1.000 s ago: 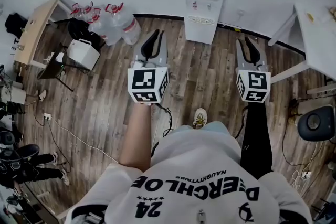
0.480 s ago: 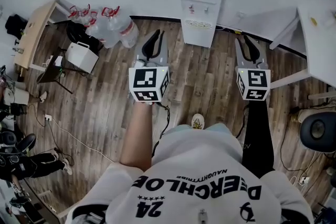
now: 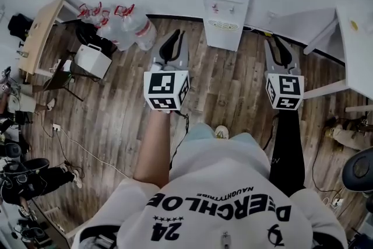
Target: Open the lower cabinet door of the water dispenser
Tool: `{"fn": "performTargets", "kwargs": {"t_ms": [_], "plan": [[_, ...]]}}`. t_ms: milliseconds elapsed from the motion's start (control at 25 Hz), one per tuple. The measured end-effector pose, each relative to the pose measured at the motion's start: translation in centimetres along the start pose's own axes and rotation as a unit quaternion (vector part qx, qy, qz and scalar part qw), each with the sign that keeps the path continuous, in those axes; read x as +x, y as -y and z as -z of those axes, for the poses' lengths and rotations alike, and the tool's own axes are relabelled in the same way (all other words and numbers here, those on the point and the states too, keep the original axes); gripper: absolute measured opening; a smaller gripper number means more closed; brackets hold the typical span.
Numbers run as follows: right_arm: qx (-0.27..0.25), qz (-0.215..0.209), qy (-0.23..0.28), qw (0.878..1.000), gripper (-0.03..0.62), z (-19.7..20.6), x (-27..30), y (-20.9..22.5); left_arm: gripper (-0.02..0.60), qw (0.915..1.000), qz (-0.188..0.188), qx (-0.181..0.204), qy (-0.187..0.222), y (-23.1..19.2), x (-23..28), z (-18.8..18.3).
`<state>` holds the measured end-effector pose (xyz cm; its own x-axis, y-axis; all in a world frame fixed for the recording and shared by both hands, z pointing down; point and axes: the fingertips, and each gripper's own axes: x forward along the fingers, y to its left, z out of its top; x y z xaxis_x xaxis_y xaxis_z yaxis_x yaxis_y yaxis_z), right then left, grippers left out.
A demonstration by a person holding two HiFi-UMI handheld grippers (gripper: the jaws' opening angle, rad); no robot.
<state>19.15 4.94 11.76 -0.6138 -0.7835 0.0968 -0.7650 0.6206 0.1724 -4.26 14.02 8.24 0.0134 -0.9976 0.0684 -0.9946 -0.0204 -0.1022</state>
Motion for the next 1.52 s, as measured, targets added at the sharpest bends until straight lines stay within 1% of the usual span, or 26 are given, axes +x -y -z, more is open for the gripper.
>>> {"fn": "performTargets", "kwargs": {"t_ms": [120, 240, 400, 520, 720, 1040, 1240, 1360, 1520], "plan": [[0.004, 0.002, 0.005, 1.0, 0.083, -0.4, 0.5, 0.6, 0.055, 0.9999, 0.006, 0.015, 0.003, 0.3, 0.7, -0.5], [0.008, 0.004, 0.005, 1.0, 0.083, -0.3, 1.2, 1.3, 0.055, 0.9996, 0.002, 0.027, 0.002, 0.0, 1.4, -0.8], [0.018, 0.004, 0.004, 1.0, 0.083, 0.2, 2.3, 1.5, 0.055, 0.9997, 0.004, 0.025, 0.002, -0.3, 2.0, -0.5], [0.015, -0.005, -0.001, 1.0, 0.083, 0.9, 3.4, 0.8, 0.055, 0.9997, 0.005, 0.024, -0.002, -0.7, 2.7, 0.5], [0.014, -0.004, -0.01, 1.0, 0.083, 1.3, 6.0, 0.9, 0.055, 0.9998, 0.011, 0.018, -0.002, -2.0, 4.9, 1.1], [0.004, 0.008, -0.013, 1.0, 0.083, 0.2, 12.7, 1.9, 0.055, 0.9994, 0.031, -0.001, 0.017, -5.5, 11.7, 0.4], [0.006, 0.025, -0.033, 0.999, 0.083, 1.0, 16.9, 2.7, 0.055, 0.9982, 0.059, -0.004, 0.011, -7.4, 16.8, 0.9], [0.006, 0.036, -0.036, 0.999, 0.083, 0.3, 20.0, 3.4, 0.055, 0.9974, 0.071, -0.002, 0.012, -9.1, 20.0, 0.5], [0.008, 0.058, -0.035, 0.998, 0.083, -1.0, 23.3, 4.3, 0.055, 0.9952, 0.096, 0.0, 0.019, -10.8, 24.0, -0.5]]}}
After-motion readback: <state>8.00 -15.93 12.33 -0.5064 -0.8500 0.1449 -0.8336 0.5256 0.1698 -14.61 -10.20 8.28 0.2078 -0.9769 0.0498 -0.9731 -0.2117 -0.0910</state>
